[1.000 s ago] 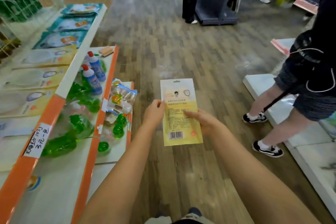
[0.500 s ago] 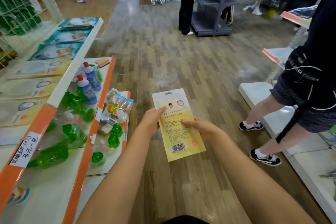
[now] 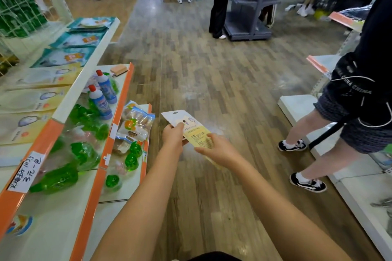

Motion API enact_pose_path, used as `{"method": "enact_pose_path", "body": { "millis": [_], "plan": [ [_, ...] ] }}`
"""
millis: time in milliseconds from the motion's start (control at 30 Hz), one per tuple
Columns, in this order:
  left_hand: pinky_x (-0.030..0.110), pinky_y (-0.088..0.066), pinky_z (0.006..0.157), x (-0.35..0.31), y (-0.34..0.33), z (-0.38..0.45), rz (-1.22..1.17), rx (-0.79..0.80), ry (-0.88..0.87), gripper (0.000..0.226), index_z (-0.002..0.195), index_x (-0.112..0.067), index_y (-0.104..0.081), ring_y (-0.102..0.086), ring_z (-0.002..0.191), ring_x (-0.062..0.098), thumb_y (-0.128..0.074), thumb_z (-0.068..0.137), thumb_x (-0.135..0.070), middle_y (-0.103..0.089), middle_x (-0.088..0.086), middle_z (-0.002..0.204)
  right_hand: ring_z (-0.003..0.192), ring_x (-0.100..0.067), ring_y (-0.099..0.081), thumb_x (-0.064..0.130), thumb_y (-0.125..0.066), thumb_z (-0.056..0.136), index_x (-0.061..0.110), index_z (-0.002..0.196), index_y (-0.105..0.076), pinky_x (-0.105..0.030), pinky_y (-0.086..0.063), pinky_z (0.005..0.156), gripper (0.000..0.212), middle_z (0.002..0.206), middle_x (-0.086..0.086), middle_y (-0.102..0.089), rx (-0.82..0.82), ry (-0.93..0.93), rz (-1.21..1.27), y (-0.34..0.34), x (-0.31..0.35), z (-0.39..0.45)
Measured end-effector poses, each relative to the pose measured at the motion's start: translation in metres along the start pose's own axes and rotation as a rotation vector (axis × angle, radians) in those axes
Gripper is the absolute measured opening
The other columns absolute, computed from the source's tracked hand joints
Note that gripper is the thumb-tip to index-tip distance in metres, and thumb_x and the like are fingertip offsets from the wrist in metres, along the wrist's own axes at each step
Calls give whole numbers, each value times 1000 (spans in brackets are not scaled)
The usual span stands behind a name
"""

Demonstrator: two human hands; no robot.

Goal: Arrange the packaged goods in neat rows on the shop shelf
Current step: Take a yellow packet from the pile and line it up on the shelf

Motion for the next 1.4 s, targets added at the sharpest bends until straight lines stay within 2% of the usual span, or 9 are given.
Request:
{"method": "enact_pose_path", "body": {
  "millis": [133,233,367,467,667,867,1000,1167,1400],
  "plan": [
    [45,-56,80,5,-1,-2,21,-2,-12,24,119,-7,-53,-64,89,30,-44,97,-5,-65,16,107,121,-26,-45,27,-58,88,12,136,-36,-35,-42,92,55,137,-6,-45,-35,62,-271,-19,10,-12],
    [42,-56,74,6,-1,-7,4,4,-8,20,115,-7,-51,-64,86,29,-44,97,-5,-64,14,101,106,-28,-52,5,-42,90,10,126,-43,-33,-36,70,36,125,-7,-53,-163,64,-406,-15,11,-16],
    [36,-56,64,8,1,-10,19,19,5,14,111,-7,-46,-65,82,28,-45,97,-6,-62,19,106,96,-29,-57,-2,-35,89,14,127,-48,-32,-36,66,43,113,-8,-60,-192,72,-490,-8,5,-16],
    [32,-53,56,12,1,-11,68,52,21,20,112,-5,-46,-62,76,21,-51,97,-16,-57,17,109,94,-32,-57,-2,-37,87,18,116,-54,-31,-35,66,39,103,-10,-62,-173,53,-429,-8,0,-14],
    [31,-51,69,16,13,-3,191,61,12,42,123,-10,-48,-55,102,22,-51,95,-43,-55,6,120,62,-20,-39,5,-43,93,13,71,-42,-27,-21,48,22,59,2,-36,-72,-78,-2,-7,-15,-2],
    [42,-49,92,28,25,7,237,80,116,42,124,-14,-49,-56,112,29,-55,92,-41,-57,8,123,77,-17,-59,12,-57,93,11,88,-63,-28,-47,66,8,91,-9,-66,52,-146,622,-7,-21,4],
    [43,-50,88,31,21,7,203,171,183,38,127,-8,-53,-62,101,32,-54,95,-29,-62,16,120,101,-33,-64,12,-61,90,5,104,-65,-47,-51,93,16,113,-20,-66,163,-211,731,-17,-29,7],
    [33,-48,66,27,30,16,284,183,154,30,126,-1,-52,-60,76,26,-44,100,-13,-64,12,93,97,-29,-65,12,-59,92,7,109,-63,-43,-53,89,17,109,-13,-68,319,-237,743,-29,-32,11],
    [45,-54,75,15,54,46,293,166,110,34,133,-1,-46,-61,98,35,-43,101,-13,-59,23,125,87,-20,-64,21,-50,98,12,100,-61,-33,-54,77,15,102,-7,-67,280,-295,571,-31,-33,27]
  ]
}}
Point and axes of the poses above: each hand's wrist, its own z-axis towards the middle knuckle, its own y-axis out of the back of the hand, x = y × z, the point moved 4 cm from there along z, towards the middle knuckle
